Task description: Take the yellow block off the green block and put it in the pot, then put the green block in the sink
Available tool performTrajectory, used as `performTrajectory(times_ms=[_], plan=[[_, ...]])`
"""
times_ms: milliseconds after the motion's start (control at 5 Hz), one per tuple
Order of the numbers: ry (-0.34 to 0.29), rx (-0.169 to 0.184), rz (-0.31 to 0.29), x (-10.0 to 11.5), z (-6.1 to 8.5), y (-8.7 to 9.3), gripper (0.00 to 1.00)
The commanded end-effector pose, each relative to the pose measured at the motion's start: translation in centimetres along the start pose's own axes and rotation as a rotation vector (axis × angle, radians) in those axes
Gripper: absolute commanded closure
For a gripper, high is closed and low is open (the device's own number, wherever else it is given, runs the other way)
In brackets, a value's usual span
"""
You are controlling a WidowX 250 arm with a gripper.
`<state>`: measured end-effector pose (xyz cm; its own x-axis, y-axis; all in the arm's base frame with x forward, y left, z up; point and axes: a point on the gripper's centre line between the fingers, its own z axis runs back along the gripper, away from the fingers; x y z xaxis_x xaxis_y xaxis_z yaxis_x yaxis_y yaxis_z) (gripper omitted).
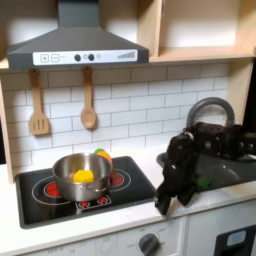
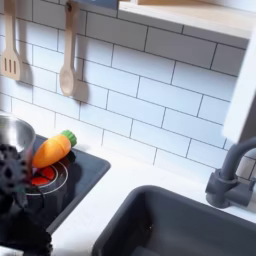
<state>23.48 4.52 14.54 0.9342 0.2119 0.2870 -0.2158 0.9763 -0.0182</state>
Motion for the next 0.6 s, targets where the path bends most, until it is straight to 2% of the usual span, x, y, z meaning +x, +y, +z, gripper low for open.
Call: performTrajectory(times_ms=[0, 200, 400], plan=[[-0.108, -0.045, 0.022, -0.2, -0.4, 0.0, 0.00], [-0.179, -0.065, 0.050, 1.1, 0.2, 0.1, 0.00], [-0.169, -0.065, 0.060, 2.5, 0.2, 0.3, 0.00]])
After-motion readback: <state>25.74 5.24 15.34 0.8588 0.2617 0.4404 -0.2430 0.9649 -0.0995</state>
